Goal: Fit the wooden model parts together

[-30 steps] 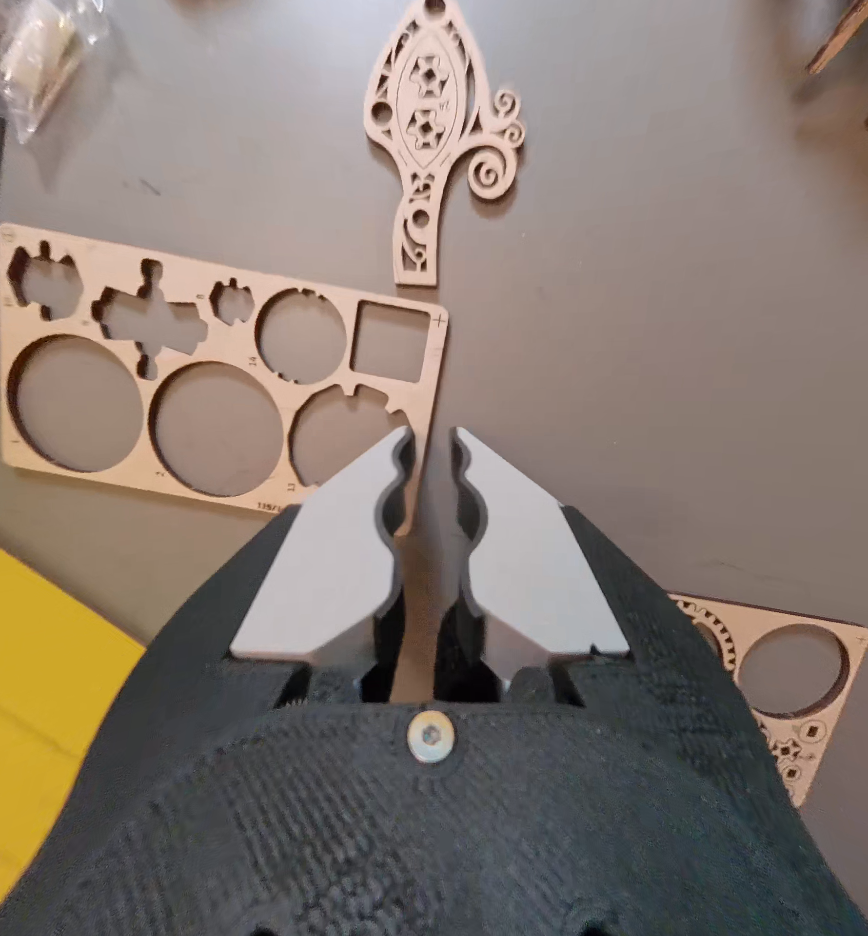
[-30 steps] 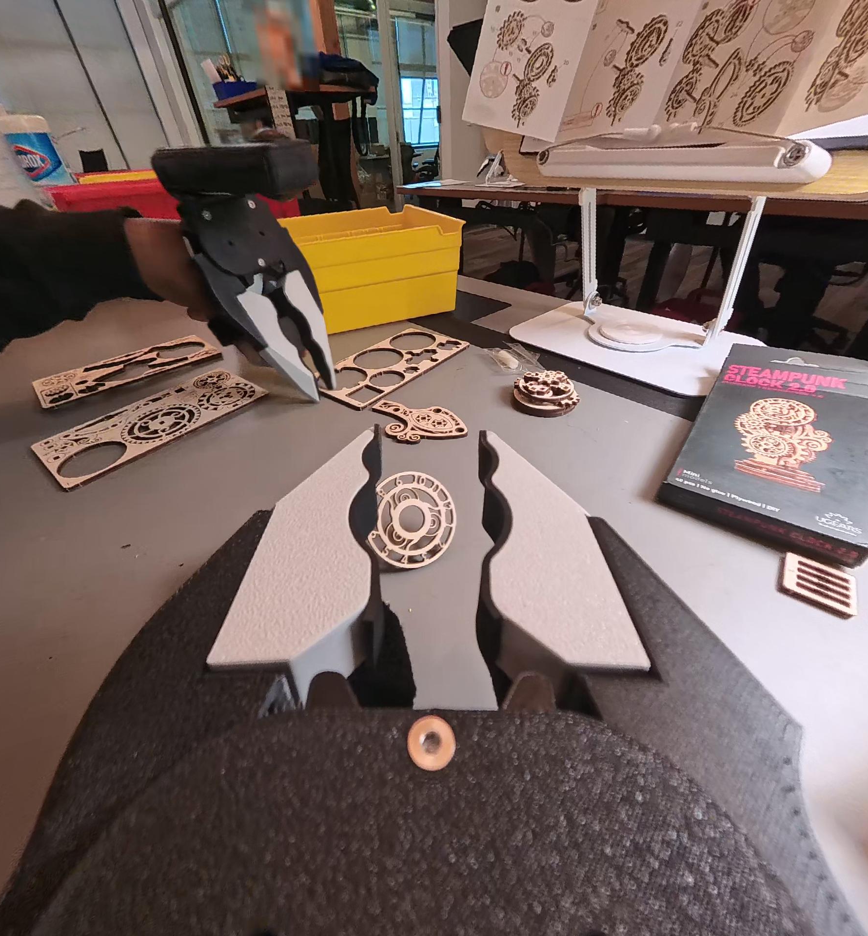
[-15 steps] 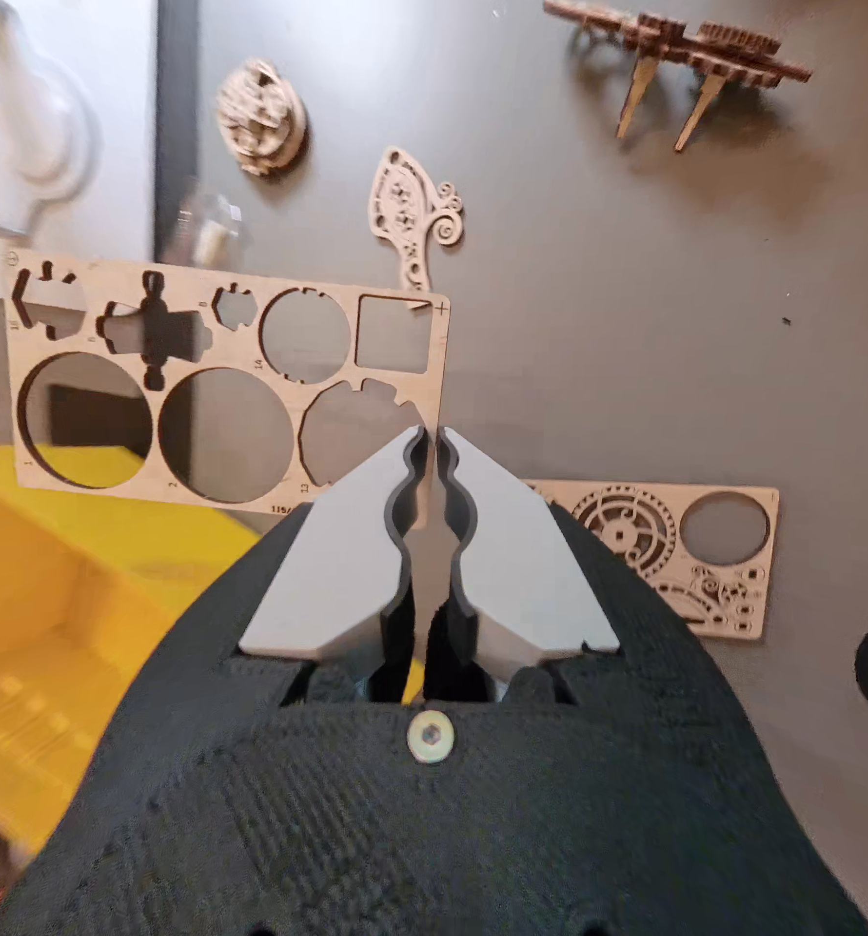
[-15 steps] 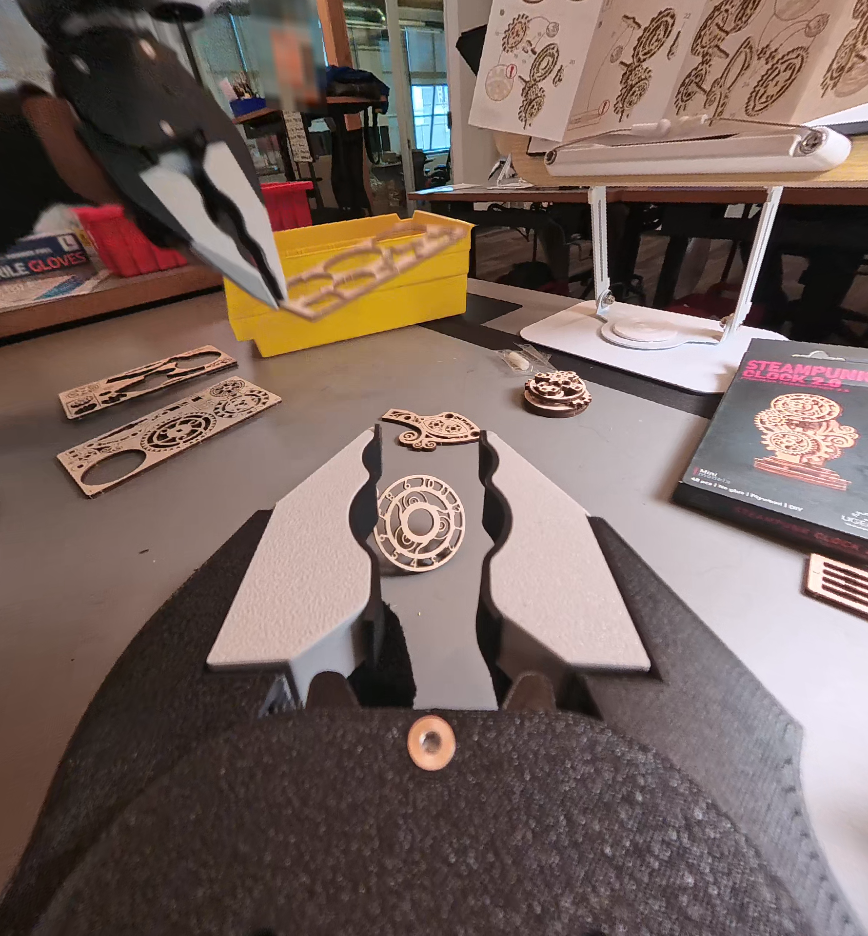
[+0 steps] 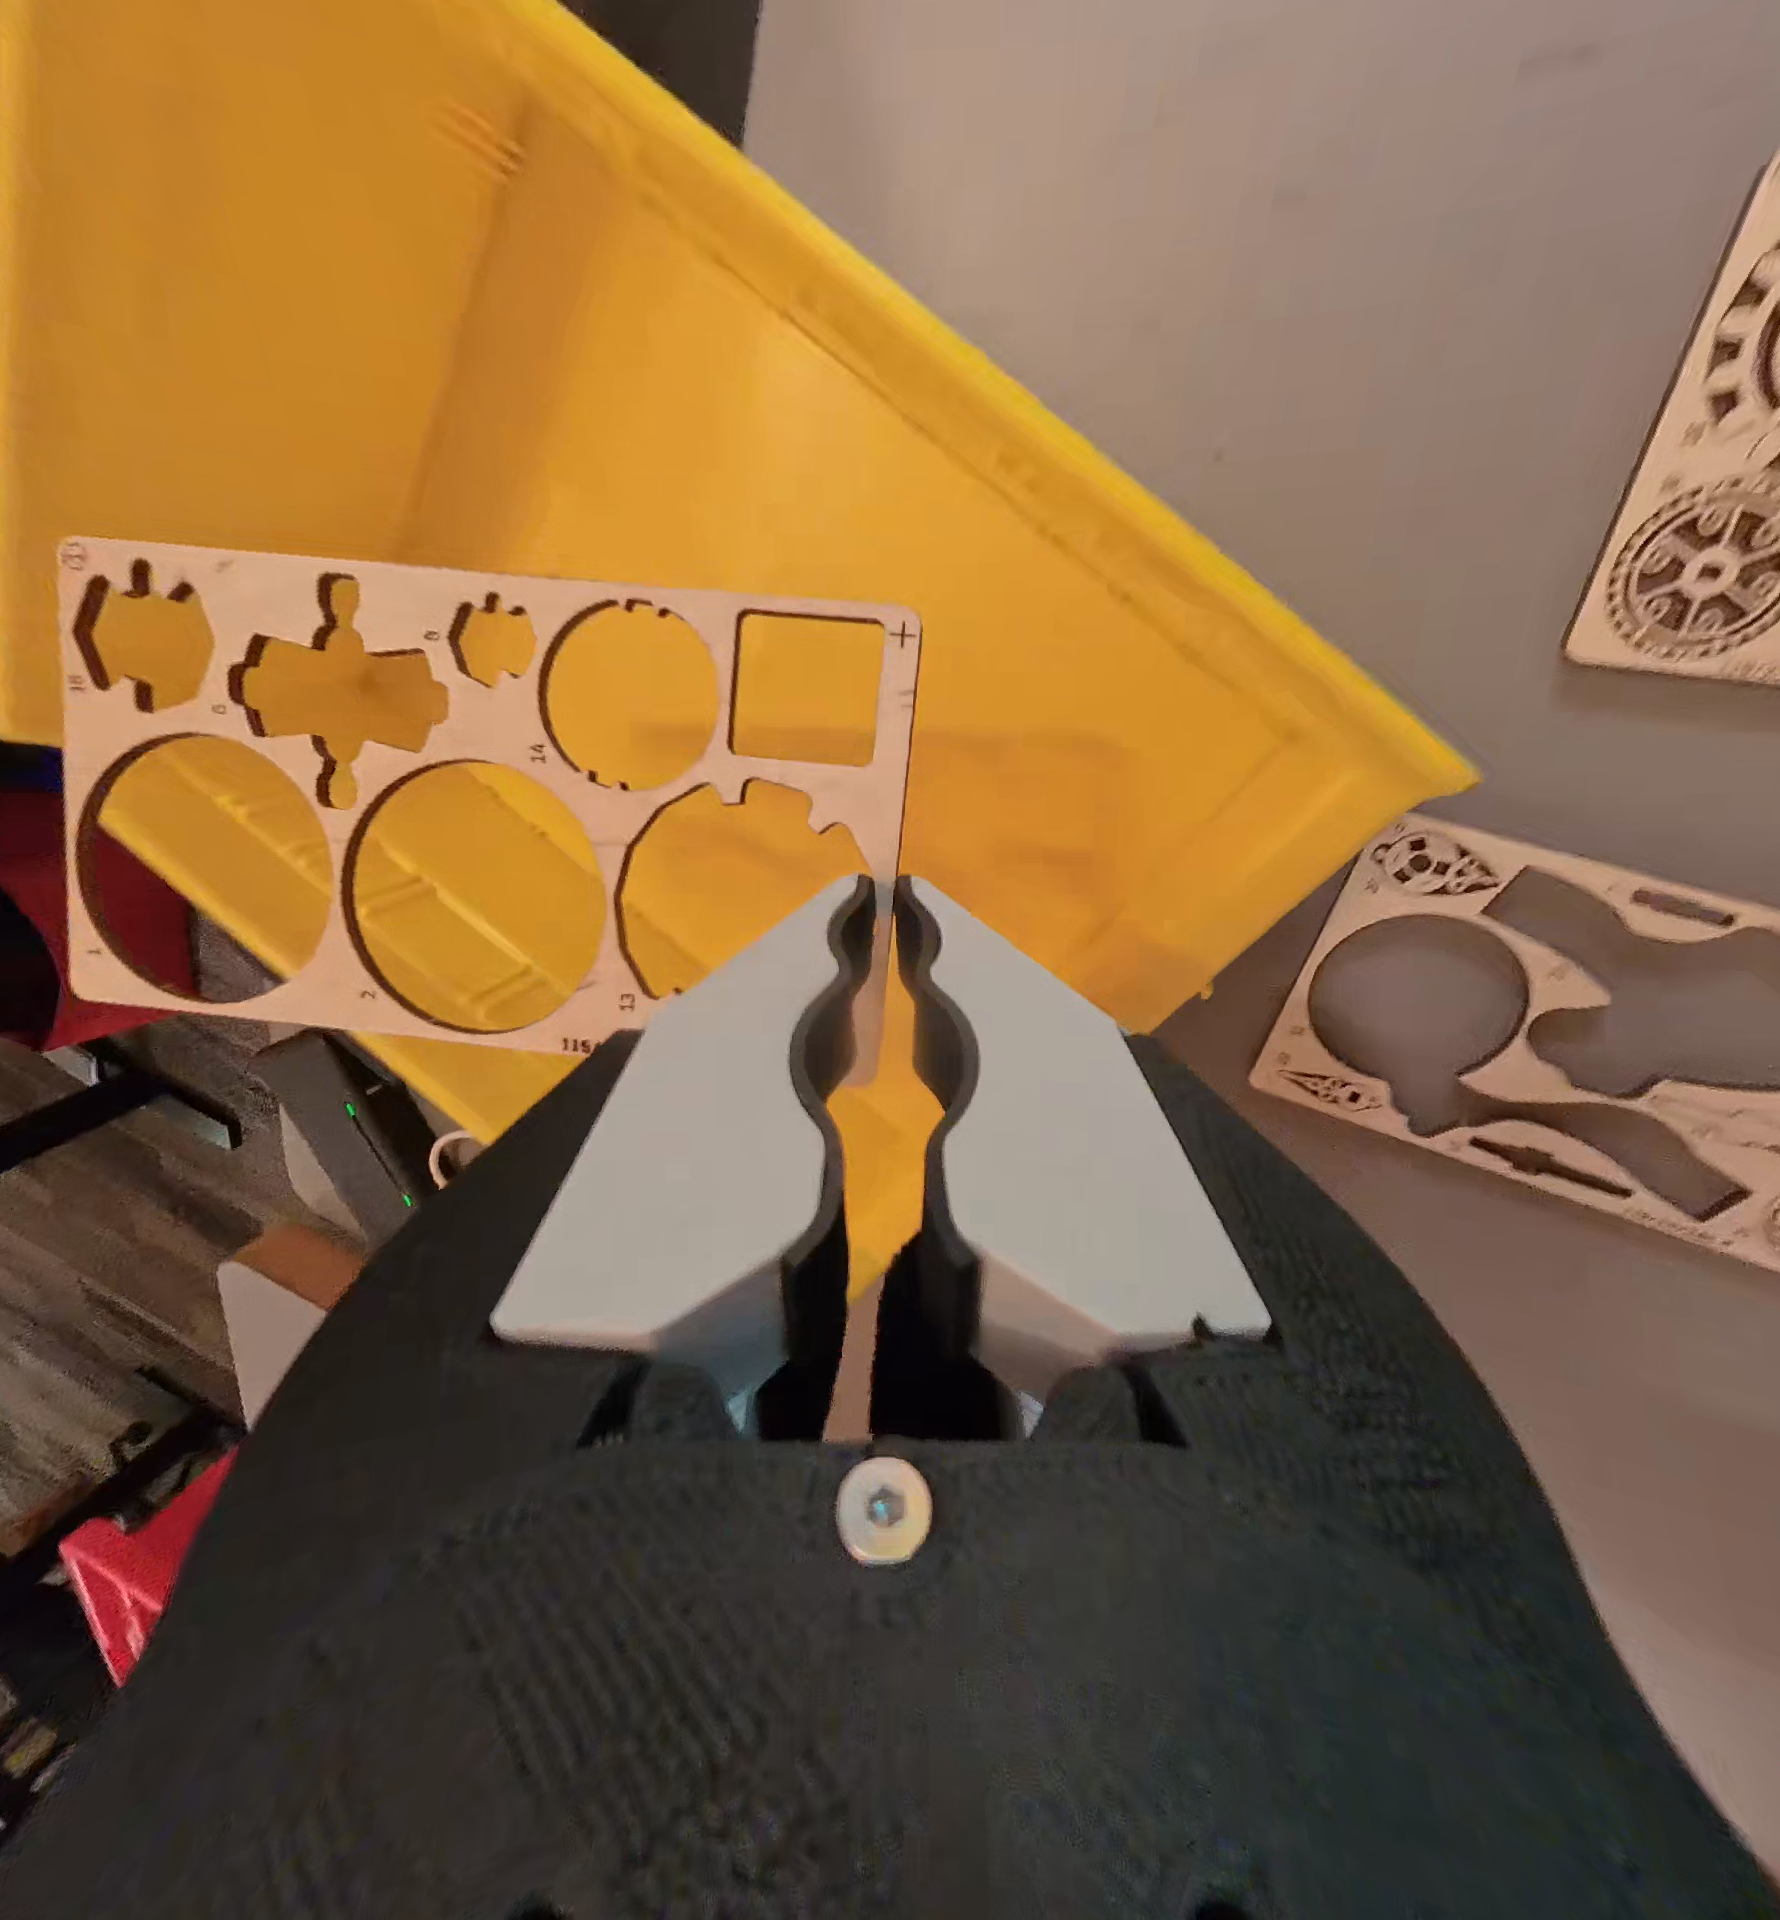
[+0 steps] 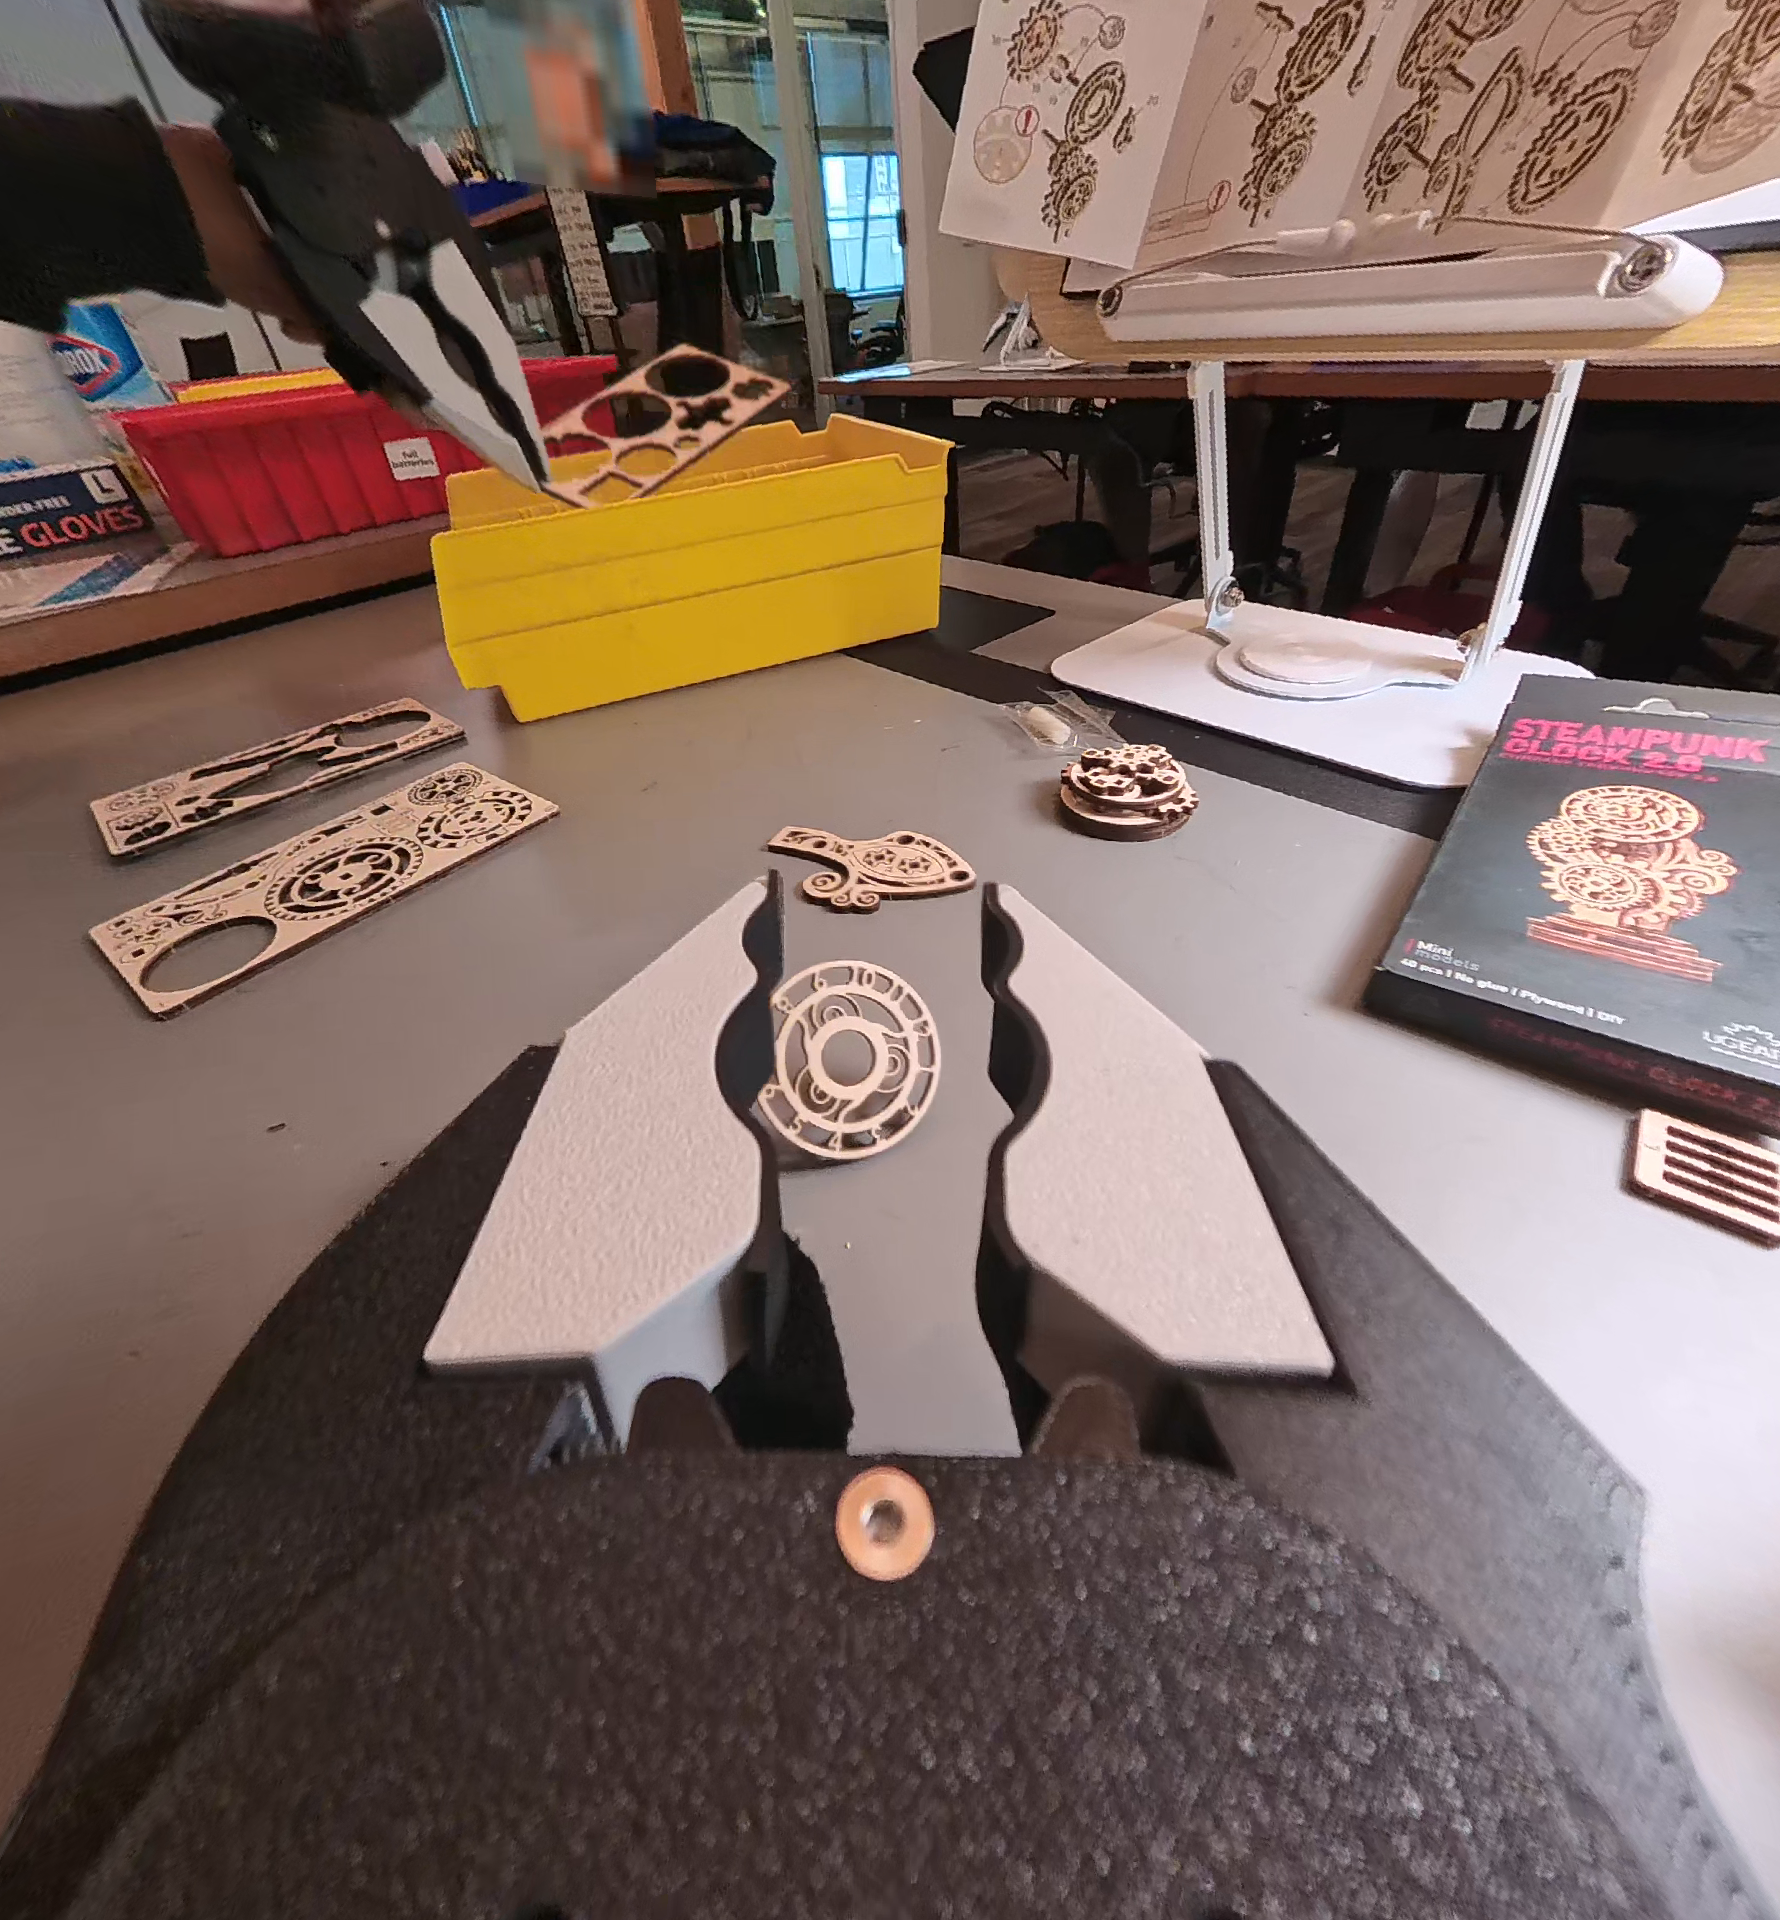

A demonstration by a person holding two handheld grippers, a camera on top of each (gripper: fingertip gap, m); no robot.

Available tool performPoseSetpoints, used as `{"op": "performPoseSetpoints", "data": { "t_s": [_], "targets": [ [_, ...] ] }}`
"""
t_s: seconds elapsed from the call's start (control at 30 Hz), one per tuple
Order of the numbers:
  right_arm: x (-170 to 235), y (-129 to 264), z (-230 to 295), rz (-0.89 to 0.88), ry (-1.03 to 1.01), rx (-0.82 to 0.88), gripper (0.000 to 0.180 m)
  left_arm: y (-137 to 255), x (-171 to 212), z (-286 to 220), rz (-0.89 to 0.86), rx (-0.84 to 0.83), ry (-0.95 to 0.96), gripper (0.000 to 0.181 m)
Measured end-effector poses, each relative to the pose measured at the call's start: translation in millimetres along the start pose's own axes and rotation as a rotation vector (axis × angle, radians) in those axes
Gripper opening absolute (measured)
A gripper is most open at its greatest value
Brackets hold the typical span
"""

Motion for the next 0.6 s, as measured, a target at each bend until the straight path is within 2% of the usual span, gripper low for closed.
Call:
{"op": "performPoseSetpoints", "data": {
  "t_s": [0.27, 0.6],
  "targets": [
    [0.4, 1.2, -6.1, -0.009, -0.047, 0.012, 0.036, -39.0, 0.1, 8.3, 0.041, 0.055, -0.118, 0.002],
    [0.5, 1.2, -8.8, -0.016, -0.091, -0.001, 0.036, -62.4, 5.5, 20.0, 0.043, -0.019, -0.156, 0.002]
  ]
}}
Point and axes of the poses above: each gripper's, where its closed fingertips meet, y back along the fingers, x out of its underside, z = x × y across the jaws, the point moved 10 cm from there along y, back along the fingers, and after that the axes turned 6 degrees about -y, right-handed, at the moved point
